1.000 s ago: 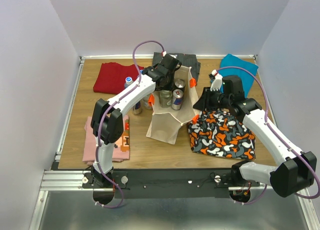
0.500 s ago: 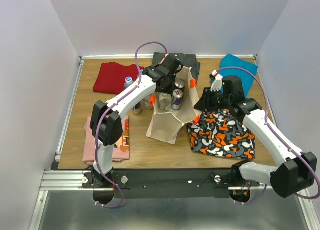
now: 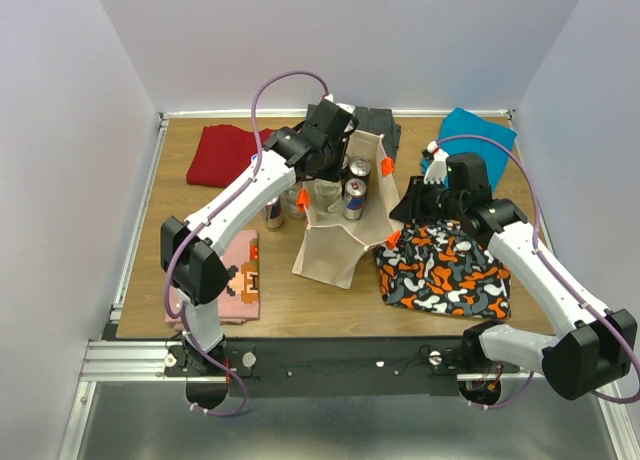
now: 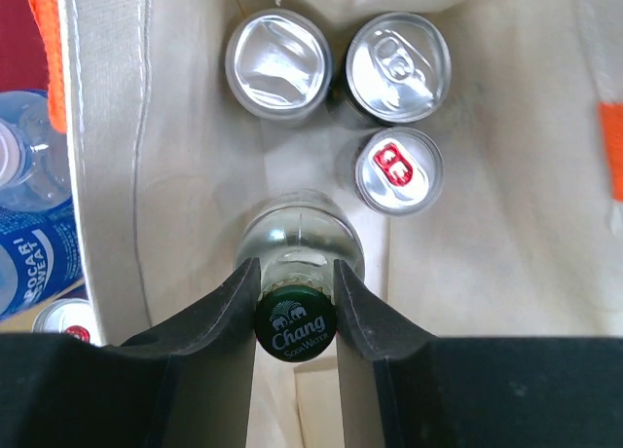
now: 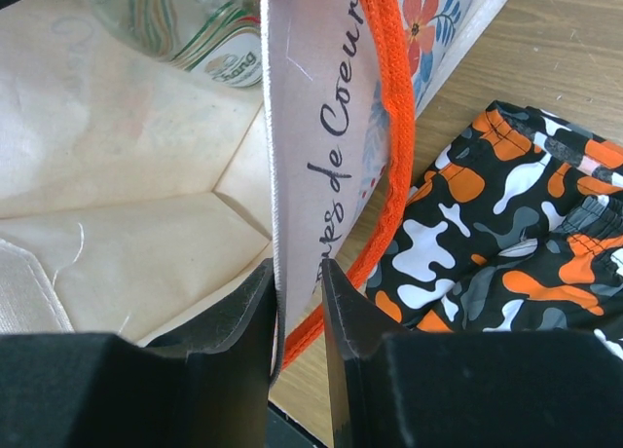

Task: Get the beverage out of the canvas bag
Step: Take out the drink from the canvas bag.

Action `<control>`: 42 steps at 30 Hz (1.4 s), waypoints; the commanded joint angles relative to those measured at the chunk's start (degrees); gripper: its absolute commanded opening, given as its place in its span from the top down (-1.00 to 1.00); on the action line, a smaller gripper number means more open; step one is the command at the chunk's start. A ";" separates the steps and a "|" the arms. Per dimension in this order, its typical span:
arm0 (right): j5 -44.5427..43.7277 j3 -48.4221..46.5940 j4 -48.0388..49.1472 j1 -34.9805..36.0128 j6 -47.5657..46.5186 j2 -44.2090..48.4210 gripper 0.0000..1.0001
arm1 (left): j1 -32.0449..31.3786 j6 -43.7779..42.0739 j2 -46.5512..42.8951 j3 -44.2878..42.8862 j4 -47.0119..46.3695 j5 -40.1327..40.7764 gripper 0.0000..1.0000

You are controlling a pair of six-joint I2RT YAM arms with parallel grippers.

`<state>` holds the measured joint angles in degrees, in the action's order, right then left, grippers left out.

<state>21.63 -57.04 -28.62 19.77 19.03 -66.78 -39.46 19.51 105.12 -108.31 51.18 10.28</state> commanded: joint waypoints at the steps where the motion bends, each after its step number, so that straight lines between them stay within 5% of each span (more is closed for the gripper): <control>1: -0.71 0.79 -1.26 0.09 0.48 0.60 0.34 | -0.97 -1.05 -5.71 -3.22 -1.87 -2.90 1.00; 42: -0.18 2.10 -1.08 0.09 0.75 1.13 0.33 | -1.58 -1.67 -14.24 -11.66 3.14 -9.23 1.00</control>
<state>21.67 -55.64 -28.36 19.77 19.97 -66.19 -40.75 17.76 95.55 -116.71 59.05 1.50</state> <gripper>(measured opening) 0.336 0.407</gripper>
